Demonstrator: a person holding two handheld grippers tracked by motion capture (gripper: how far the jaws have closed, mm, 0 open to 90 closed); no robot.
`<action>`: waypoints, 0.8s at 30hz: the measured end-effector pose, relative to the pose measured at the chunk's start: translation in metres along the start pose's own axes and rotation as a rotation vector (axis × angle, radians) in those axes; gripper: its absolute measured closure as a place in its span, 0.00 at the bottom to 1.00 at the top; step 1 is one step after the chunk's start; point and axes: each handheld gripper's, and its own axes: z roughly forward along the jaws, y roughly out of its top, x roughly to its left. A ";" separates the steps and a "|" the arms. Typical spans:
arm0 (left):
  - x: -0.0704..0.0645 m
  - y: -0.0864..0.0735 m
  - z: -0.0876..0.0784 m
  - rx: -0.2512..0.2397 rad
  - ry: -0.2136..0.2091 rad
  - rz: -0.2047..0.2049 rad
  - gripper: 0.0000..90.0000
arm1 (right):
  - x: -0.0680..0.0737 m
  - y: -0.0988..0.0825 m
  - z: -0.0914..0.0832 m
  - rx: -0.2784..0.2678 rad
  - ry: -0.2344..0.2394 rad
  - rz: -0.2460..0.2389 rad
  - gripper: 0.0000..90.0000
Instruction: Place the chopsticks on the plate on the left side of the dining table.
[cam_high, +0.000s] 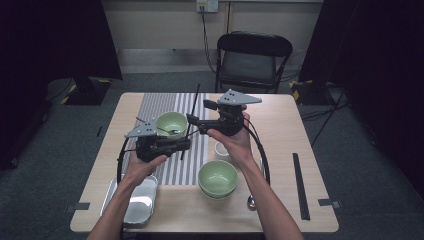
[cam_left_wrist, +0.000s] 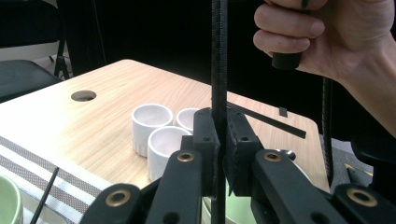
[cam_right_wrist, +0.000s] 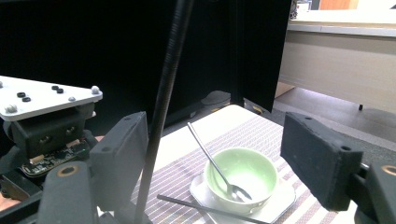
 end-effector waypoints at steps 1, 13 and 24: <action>0.000 0.000 -0.001 -0.002 0.000 -0.002 0.94 | -0.001 -0.001 0.000 -0.001 -0.004 -0.002 0.26; 0.002 -0.002 -0.001 -0.010 -0.015 -0.022 0.94 | -0.009 -0.006 -0.006 0.007 -0.037 -0.003 0.24; 0.001 -0.001 -0.009 -0.023 0.000 -0.025 0.94 | -0.016 -0.012 -0.014 0.014 -0.063 -0.003 0.25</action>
